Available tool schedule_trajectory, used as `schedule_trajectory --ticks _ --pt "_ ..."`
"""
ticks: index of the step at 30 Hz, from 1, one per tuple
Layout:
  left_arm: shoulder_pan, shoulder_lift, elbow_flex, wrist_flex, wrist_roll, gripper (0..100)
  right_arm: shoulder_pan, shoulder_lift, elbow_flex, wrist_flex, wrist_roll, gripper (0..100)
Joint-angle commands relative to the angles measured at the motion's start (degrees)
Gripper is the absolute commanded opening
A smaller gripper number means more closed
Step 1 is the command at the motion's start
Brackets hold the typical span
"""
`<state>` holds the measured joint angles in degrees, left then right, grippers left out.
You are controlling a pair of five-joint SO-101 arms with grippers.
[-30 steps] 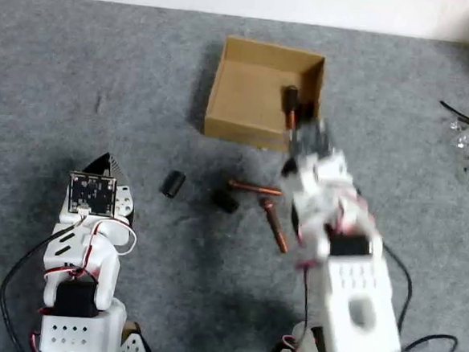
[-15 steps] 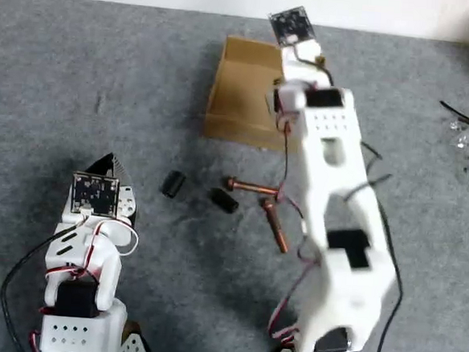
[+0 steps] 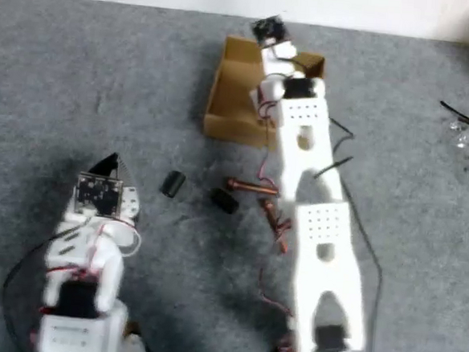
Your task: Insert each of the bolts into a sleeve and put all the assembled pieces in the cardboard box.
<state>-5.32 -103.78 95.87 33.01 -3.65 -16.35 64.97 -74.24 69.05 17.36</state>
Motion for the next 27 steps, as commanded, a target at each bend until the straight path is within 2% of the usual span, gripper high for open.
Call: schedule_trajectory --ticks 1,10,12,16,18,27 --pt "0.8 -0.6 1.3 -1.1 -0.4 1 -2.7 2.2 -10.7 0.0 -1.1 0.5" --pt "0.8 -0.7 1.3 -1.1 -0.4 1 -2.4 9.9 -17.4 1.2 -2.5 1.2" --pt "0.8 -0.7 1.3 -1.1 -0.4 1 -2.3 9.9 -17.5 2.2 -2.5 6.2" --pt "0.8 -0.7 1.3 -1.1 -0.4 1 -2.3 9.9 -17.5 4.8 -2.6 25.5" --pt "0.9 -0.7 1.3 -1.1 -0.4 1 -2.2 9.9 -17.5 6.7 -2.6 30.2" --pt "0.9 -0.7 1.3 -1.1 -0.4 1 0.3 5.1 -29.0 17.4 -2.7 30.3"
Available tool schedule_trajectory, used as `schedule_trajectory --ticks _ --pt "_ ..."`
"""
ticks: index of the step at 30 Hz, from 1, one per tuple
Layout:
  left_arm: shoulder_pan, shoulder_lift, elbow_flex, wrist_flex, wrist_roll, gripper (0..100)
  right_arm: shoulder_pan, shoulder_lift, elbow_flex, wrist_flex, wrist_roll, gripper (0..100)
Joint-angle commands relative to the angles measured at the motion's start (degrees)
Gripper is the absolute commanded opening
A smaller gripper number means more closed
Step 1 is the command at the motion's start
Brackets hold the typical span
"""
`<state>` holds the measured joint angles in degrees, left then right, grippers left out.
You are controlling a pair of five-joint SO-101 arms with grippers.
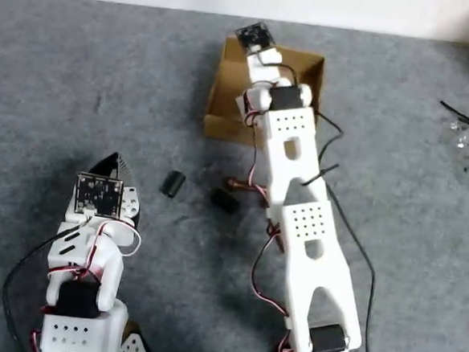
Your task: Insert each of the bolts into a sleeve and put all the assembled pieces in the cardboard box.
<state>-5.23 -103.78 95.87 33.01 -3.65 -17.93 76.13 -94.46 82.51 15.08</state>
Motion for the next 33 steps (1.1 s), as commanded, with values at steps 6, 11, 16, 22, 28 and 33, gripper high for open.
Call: schedule_trajectory --ticks 6,11,16,22,28,33 --pt "0.8 -0.7 1.3 -1.1 -0.4 1 2.0 -18.2 -7.5 15.9 -0.5 30.3" --pt "0.7 -0.7 1.3 -1.1 -0.4 1 3.1 -26.0 -7.3 18.6 -0.5 30.3" --pt "0.7 -0.6 1.3 -1.1 -0.4 1 4.3 -32.2 -7.0 18.8 -0.5 30.3" --pt "0.7 -0.6 1.3 -1.1 -0.4 1 3.9 -40.4 -6.0 18.8 -5.0 30.3" --pt "0.7 -0.6 1.3 -1.1 -0.4 1 3.9 -55.3 13.5 18.8 -5.1 30.3" --pt "0.7 -0.6 1.3 -1.1 -0.4 1 1.5 -71.9 36.4 18.7 -5.0 30.3"
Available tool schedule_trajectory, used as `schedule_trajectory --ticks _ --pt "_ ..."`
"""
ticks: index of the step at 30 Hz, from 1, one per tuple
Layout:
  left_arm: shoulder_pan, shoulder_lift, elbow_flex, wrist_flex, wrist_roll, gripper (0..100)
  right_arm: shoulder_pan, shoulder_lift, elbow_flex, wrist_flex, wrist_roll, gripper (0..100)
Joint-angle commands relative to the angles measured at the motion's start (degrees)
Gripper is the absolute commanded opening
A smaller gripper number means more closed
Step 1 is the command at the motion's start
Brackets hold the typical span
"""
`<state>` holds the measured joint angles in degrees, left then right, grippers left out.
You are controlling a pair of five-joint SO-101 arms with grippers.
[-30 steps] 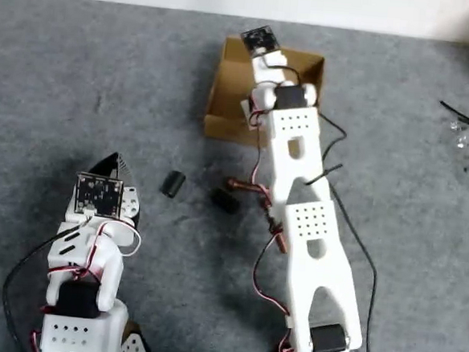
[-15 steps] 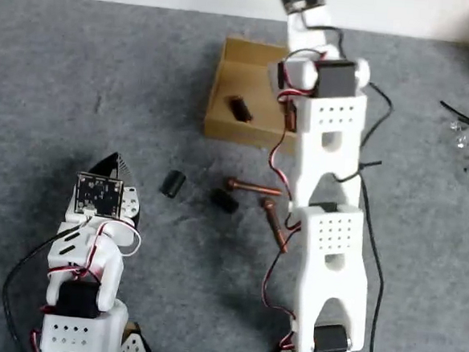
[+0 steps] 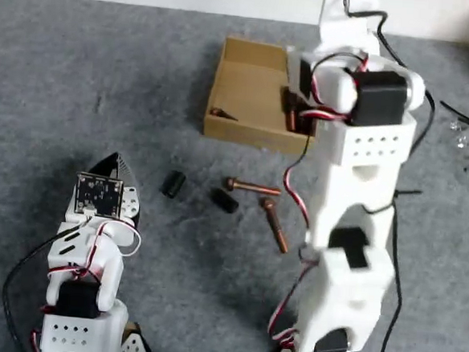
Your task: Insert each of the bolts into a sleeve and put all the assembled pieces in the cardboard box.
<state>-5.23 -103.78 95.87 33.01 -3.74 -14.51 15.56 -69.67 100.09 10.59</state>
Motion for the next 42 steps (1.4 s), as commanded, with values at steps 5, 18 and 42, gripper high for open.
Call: schedule_trajectory --ticks 5,18,42 --pt "0.7 -0.6 1.3 -1.1 -0.3 1 -8.8 -27.7 36.5 0.7 -0.5 30.3" --pt "0.6 -0.6 1.3 -1.1 -0.3 1 -13.3 -59.6 92.9 -22.5 -0.4 30.3" --pt "0.7 -0.6 1.3 -1.1 -0.3 1 -29.2 -64.0 130.2 -56.0 6.6 30.3"
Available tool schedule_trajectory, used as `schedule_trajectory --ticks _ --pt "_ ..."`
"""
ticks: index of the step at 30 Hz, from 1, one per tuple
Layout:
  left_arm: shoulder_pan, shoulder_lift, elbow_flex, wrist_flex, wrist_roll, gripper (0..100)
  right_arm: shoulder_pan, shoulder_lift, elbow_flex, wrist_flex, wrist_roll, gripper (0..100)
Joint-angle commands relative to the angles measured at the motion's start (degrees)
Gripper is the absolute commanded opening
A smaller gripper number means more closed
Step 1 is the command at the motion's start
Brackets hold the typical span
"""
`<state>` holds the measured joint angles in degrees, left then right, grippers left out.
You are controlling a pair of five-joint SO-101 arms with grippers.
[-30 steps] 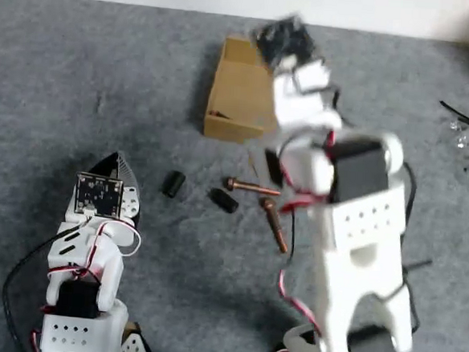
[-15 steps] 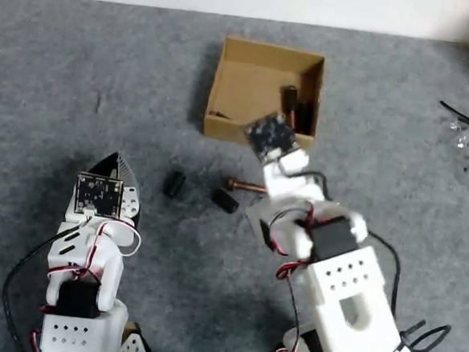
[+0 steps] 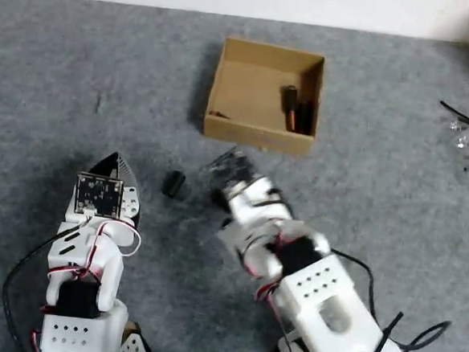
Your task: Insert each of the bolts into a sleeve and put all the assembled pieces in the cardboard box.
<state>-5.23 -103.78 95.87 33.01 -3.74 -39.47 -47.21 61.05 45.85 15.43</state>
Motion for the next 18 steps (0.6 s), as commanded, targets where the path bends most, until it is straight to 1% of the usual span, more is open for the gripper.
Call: schedule_trajectory --ticks 1,6,8,12,15,18 --pt "0.6 -0.6 1.3 -1.1 -0.3 1 -4.4 -1.3 -0.5 -1.7 1.6 30.3" --pt "0.6 -0.6 1.3 -1.1 -0.3 1 -4.7 -1.2 -1.2 -1.8 2.2 30.3" --pt "0.6 -0.6 1.3 -1.1 -0.3 1 -4.7 0.7 -2.3 -1.6 3.7 30.3" --pt "0.2 -0.7 1.3 -1.1 -0.4 1 -4.7 11.7 -8.1 -1.7 4.0 30.3" --pt "-2.6 -0.7 1.3 -1.6 -0.1 1 -4.7 20.9 -14.4 -1.9 4.0 30.3" --pt "-4.7 -0.6 1.3 -2.5 0.0 1 -4.4 28.9 -19.6 -4.3 4.0 30.3"
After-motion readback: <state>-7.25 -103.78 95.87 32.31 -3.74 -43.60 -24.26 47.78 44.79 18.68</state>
